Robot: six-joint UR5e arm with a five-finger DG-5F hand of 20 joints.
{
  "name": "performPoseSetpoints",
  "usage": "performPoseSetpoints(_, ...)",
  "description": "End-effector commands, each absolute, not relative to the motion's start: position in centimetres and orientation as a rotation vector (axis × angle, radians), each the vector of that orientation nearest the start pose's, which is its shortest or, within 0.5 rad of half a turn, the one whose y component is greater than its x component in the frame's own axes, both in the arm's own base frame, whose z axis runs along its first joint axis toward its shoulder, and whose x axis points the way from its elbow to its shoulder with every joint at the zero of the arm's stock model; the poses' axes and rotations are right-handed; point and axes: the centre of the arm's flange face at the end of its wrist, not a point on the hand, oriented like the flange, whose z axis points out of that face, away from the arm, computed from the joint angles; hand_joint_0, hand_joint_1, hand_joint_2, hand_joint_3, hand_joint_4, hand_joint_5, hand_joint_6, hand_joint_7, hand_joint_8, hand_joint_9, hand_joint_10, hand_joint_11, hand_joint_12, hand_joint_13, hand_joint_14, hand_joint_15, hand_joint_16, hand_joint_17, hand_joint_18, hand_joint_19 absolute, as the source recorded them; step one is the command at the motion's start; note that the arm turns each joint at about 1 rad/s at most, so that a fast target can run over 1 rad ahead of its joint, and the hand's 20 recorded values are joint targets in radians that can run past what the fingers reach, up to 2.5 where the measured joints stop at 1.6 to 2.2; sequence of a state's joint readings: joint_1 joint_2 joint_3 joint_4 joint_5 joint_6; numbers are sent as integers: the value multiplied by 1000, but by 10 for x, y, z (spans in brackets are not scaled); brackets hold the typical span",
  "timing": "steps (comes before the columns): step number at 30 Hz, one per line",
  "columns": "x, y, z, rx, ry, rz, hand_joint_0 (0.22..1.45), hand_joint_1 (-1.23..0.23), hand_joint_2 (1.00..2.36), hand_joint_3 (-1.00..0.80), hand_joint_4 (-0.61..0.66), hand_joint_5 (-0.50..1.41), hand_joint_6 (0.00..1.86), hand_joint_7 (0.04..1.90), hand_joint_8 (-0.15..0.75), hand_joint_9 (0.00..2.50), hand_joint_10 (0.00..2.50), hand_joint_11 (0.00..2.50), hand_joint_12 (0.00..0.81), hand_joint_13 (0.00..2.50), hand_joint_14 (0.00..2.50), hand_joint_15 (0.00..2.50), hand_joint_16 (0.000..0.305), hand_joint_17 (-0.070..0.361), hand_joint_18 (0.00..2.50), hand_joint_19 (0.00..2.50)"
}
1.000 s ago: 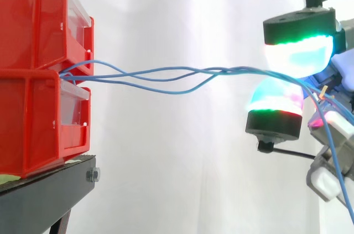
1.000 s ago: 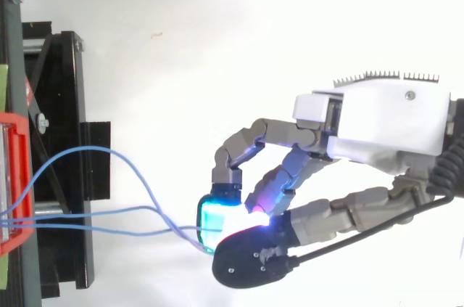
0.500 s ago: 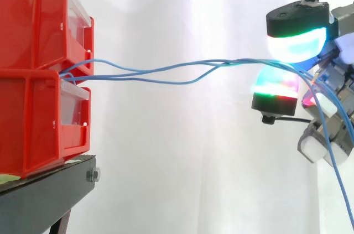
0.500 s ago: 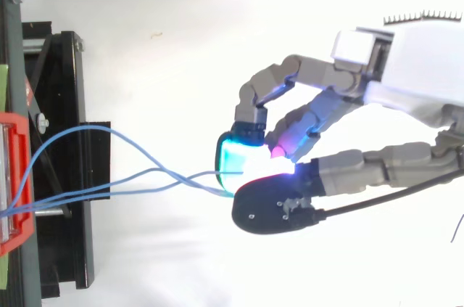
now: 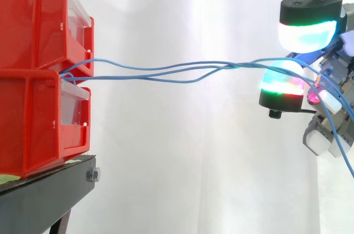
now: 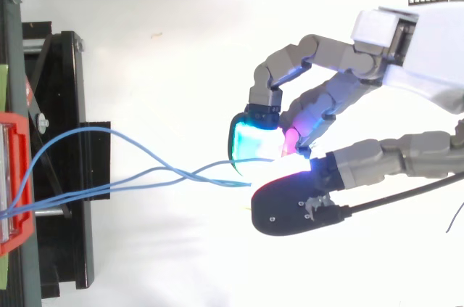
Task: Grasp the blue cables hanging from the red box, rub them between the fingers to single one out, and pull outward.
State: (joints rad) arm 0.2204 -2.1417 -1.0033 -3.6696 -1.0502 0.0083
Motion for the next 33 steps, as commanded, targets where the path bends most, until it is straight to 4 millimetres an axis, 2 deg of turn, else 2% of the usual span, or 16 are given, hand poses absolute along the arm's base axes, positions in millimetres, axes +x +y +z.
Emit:
performPoseSetpoints(1,670,-37,389,1534,1399,583,561,-750,1006,-416,27,-114,858,941,260,1022,17,640,346,674,20,504,48,107,497,568)
performPoseSetpoints(4,670,-37,389,1535,1400,581,574,-782,1006,-414,24,-113,862,958,261,1021,21,638,343,675,20,498,47,106,497,561)
performPoseSetpoints(12,670,-36,389,1536,1399,584,598,-830,1017,-178,53,-95,912,995,285,1065,18,643,352,710,19,494,48,108,520,535)
performPoseSetpoints(17,670,-35,389,1535,1399,586,593,-840,1018,-117,51,-87,916,1004,291,1090,16,646,357,711,19,488,48,109,501,531)
performPoseSetpoints(19,670,-34,389,1534,1401,587,592,-836,1016,-127,42,-85,915,995,293,1097,16,641,363,706,18,483,49,111,496,528)
performPoseSetpoints(22,671,-34,388,1534,1403,587,576,-786,1013,-281,56,-97,893,1020,267,1062,17,635,341,656,21,493,45,101,447,553)
performPoseSetpoints(24,671,-34,388,1534,1404,586,541,-760,1003,-450,44,-96,881,1007,267,1049,17,638,345,644,19,485,46,104,446,557)
performPoseSetpoints(26,670,-34,389,1534,1403,587,521,-736,1001,-500,44,-96,878,1009,272,1047,19,634,349,645,21,488,47,107,450,553)
performPoseSetpoints(33,670,-34,389,1534,1402,589,486,-648,1000,-500,43,-95,875,989,282,1037,19,615,359,633,19,478,49,109,422,558)
